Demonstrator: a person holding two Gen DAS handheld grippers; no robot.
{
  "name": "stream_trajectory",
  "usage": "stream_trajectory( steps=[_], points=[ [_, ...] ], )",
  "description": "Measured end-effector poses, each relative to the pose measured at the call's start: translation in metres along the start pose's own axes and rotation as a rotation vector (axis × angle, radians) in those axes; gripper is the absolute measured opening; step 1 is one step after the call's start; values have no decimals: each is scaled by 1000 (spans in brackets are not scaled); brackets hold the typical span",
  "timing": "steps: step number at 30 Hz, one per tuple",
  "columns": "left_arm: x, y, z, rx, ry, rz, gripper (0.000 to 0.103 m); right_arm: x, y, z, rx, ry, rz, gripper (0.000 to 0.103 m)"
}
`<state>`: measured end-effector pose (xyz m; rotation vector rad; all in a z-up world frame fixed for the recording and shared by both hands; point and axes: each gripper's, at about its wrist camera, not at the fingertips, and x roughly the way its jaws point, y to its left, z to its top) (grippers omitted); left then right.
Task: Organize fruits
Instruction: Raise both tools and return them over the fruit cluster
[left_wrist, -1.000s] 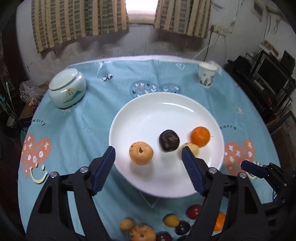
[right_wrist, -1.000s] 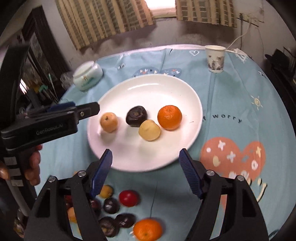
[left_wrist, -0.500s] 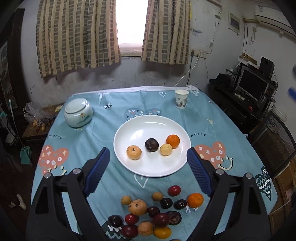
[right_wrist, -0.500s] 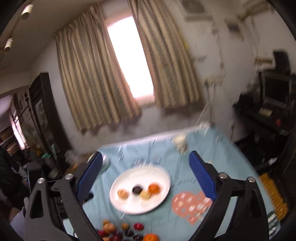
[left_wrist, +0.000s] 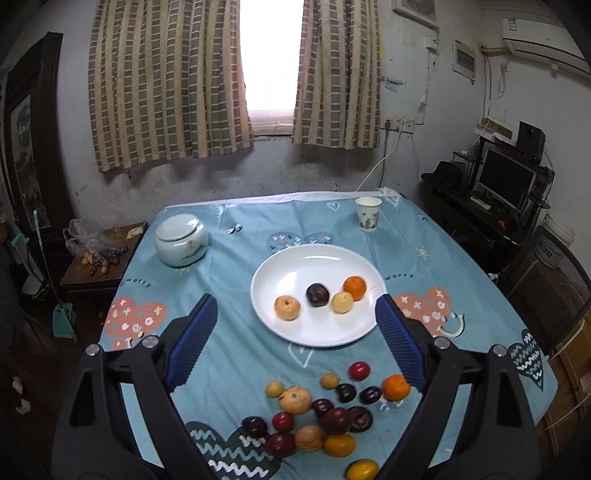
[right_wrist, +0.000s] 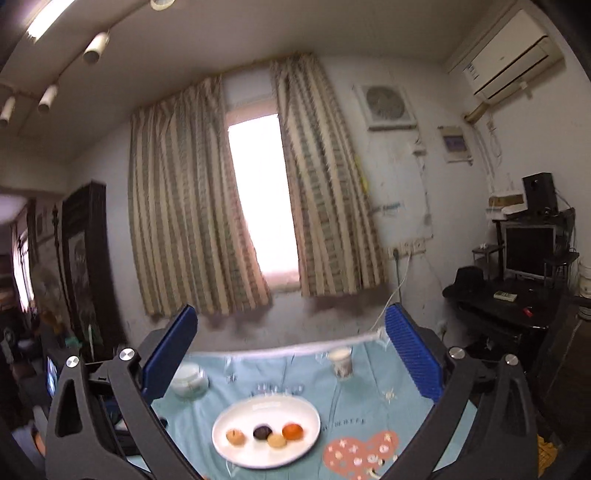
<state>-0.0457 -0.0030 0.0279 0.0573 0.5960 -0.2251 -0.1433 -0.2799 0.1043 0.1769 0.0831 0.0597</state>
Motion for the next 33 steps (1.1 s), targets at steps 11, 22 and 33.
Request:
stream_trajectory(
  steps=[11, 22, 33],
  points=[
    [15, 63, -85, -45, 212, 115, 89, 71, 19, -144, -35, 654, 43, 102],
    [28, 80, -155, -69, 420, 130, 89, 60, 79, -262, -113, 1089, 322, 98],
    [8, 62, -153, -81, 391, 79, 89, 72, 92, -261, -122, 1102, 372, 98]
  ],
)
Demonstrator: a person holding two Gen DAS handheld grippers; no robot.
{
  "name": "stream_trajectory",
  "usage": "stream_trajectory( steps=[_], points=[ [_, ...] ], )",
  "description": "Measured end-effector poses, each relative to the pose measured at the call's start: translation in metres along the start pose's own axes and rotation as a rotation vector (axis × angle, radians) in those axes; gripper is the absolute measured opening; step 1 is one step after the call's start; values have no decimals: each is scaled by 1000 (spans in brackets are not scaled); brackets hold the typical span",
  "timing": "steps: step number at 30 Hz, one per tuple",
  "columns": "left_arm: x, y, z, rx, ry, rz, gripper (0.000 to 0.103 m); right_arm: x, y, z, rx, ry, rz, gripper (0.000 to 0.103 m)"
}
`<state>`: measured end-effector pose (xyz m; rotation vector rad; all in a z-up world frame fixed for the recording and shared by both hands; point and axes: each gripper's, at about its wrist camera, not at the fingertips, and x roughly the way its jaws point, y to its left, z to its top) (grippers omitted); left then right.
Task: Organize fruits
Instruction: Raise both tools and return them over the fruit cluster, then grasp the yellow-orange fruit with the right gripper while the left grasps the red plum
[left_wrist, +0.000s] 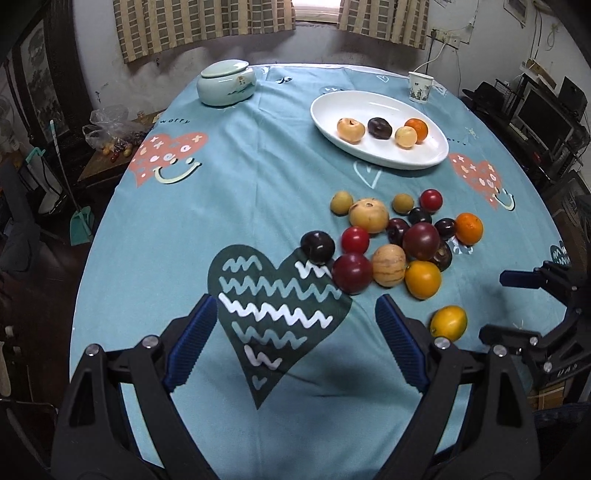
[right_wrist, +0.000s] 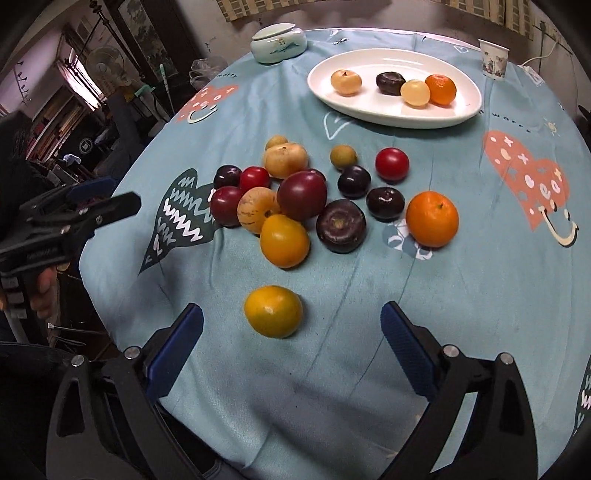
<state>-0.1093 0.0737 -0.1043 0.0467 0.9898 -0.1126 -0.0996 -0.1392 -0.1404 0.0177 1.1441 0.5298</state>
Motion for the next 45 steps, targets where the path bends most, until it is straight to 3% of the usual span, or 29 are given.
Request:
stream_trajectory(
  steps=[6, 18, 27, 33, 42, 45],
  points=[
    [0, 6, -4, -38, 12, 15, 89, 7, 7, -3, -21, 39, 7, 98],
    [0, -1, 1, -2, -1, 2, 89, 1, 7, -15, -46, -5, -38, 98],
    [24, -16, -5, 57, 81, -42, 89, 12, 4, -23, -30, 2, -64, 98],
    [31, -15, -6, 49, 110, -54, 89, 34, 2, -10, -34, 44, -51, 81],
    [36, -1, -8, -2, 133, -40, 89, 50, 12, -7, -109, 93, -45, 72],
    [41, -3, -7, 5, 144, -56, 89, 49, 13, -6, -148, 96, -19, 47]
  ],
)
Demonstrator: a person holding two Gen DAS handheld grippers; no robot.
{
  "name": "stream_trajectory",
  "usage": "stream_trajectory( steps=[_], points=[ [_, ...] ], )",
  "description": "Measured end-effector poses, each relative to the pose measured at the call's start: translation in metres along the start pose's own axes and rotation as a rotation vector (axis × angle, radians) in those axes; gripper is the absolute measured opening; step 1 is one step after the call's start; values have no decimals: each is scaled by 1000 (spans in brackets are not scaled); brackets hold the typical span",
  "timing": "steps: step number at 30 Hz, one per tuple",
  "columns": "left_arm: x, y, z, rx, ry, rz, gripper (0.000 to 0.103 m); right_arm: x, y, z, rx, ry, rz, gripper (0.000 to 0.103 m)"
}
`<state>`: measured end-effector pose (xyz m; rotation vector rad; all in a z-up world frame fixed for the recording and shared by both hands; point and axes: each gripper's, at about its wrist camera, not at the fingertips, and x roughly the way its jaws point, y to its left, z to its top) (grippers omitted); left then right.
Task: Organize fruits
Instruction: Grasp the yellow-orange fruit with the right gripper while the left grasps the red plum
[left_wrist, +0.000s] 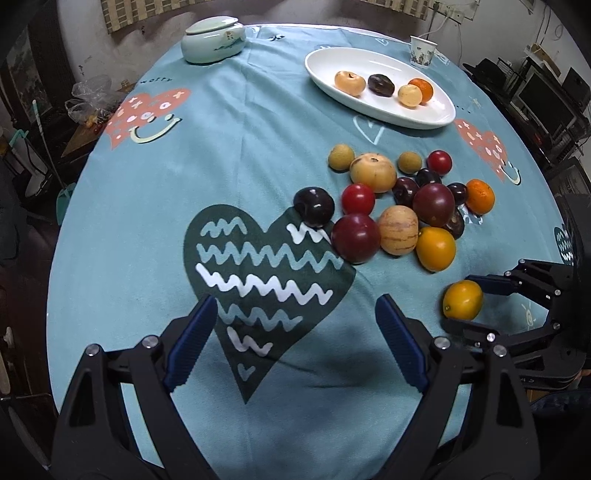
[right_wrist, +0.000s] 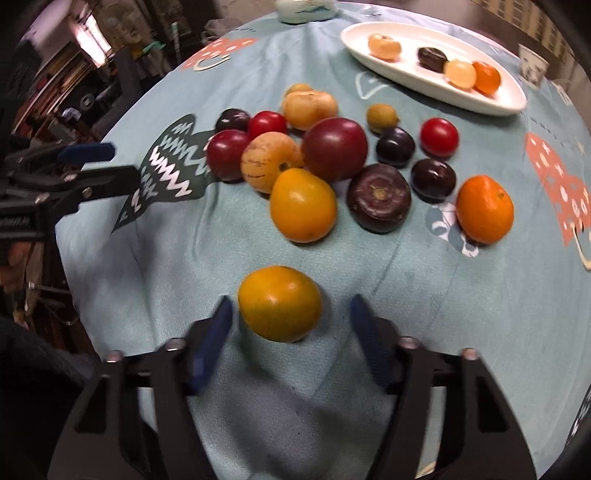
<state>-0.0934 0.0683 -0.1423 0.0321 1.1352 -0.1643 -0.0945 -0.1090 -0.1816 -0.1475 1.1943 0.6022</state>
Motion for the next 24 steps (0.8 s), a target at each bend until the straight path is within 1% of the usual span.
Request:
stream_trajectory(
  steps=[1, 4, 6, 8, 10, 12, 13, 14, 16, 21, 22, 23, 24],
  points=[
    [3, -2, 1, 8, 5, -12, 89, 0, 0, 0, 1, 5, 13, 42],
    [13, -9, 5, 41, 13, -57, 89, 0, 2, 0, -13, 7, 1, 42],
    [19, -14, 8, 69, -1, -80, 89, -2, -1, -1, 18, 13, 21, 42],
    [29, -16, 13, 82, 6, -126, 85, -4, -6, -3, 57, 10, 27, 42],
    [39, -18, 18, 97, 16, -159, 70, -7, -10, -5, 93, 5, 25, 42],
    [50, -19, 23, 107, 29, -161, 65, -9, -16, -8, 125, 2, 25, 42],
    [54, -19, 25, 110, 34, -160, 57, -10, -17, -9, 140, 1, 25, 42],
    [58, -19, 26, 111, 40, -163, 54, -11, -18, -10, 148, -1, 29, 42],
    [60, -18, 30, 111, 42, -181, 54, -13, -18, -12, 154, -5, 26, 42],
    [64, -24, 40, 148, 33, -192, 53, -10, -16, -12, 167, 0, 22, 42],
    [65, -25, 42, 153, 37, -187, 50, -10, -15, -12, 169, 0, 17, 42],
    [65, -25, 44, 156, 41, -200, 46, -10, -16, -11, 170, 1, 15, 42],
    [64, -26, 44, 162, 43, -221, 39, -10, -16, -10, 170, 1, 14, 42]
  ],
)
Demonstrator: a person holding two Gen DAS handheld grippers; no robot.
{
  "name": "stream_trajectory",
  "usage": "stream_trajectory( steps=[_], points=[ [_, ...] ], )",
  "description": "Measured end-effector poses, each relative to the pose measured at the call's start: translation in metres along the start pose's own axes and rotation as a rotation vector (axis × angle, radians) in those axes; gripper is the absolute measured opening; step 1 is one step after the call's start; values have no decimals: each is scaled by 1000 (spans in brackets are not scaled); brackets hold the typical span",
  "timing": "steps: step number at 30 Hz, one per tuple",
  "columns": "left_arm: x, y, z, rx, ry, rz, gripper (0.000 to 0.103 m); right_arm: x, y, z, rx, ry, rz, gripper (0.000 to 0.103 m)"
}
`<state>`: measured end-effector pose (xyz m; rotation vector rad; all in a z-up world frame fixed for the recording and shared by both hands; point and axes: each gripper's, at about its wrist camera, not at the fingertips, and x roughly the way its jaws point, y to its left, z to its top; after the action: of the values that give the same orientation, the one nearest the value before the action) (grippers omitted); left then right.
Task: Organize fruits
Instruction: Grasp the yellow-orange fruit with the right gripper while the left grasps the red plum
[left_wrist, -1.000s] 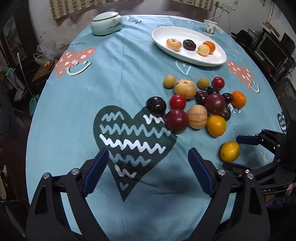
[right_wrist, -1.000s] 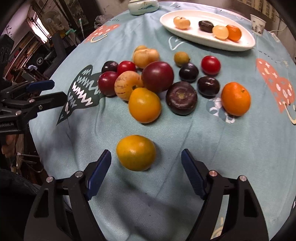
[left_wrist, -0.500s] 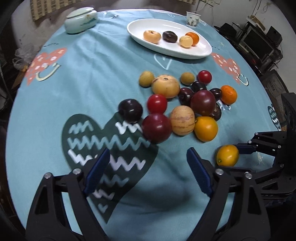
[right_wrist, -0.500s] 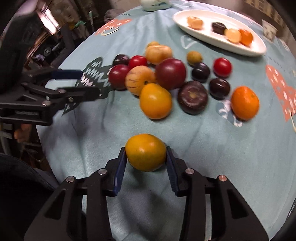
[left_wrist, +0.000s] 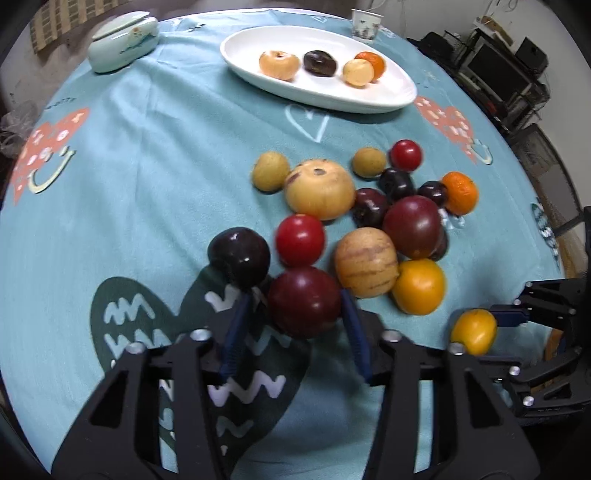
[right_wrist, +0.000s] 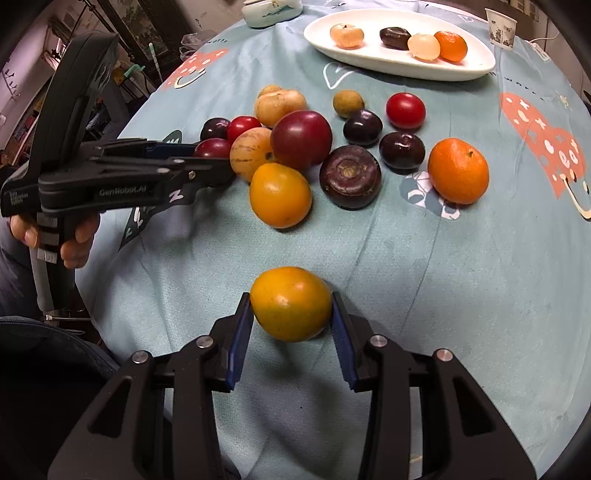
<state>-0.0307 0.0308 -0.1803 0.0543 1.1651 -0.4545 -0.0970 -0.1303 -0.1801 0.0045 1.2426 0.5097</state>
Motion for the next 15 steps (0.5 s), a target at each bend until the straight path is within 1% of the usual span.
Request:
stream_trajectory(
  steps=[4, 6, 8, 12, 15],
  points=[
    [-3, -4, -2, 5, 0, 10, 39, -2, 0, -2, 10, -4, -12, 42],
    [-10, -6, -4, 4, -13, 19, 39, -3, 1, -3, 11, -6, -13, 42],
    [-24, -11, -4, 13, -38, 42, 39, -6, 1, -5, 11, -14, -14, 42],
    [-53, -26, 6, 33, -96, 100, 39, -12, 3, -3, 9, -33, -3, 42],
    [-75, -38, 16, 34, -147, 121, 39, -21, 4, -1, 8, -64, 9, 42]
  ],
)
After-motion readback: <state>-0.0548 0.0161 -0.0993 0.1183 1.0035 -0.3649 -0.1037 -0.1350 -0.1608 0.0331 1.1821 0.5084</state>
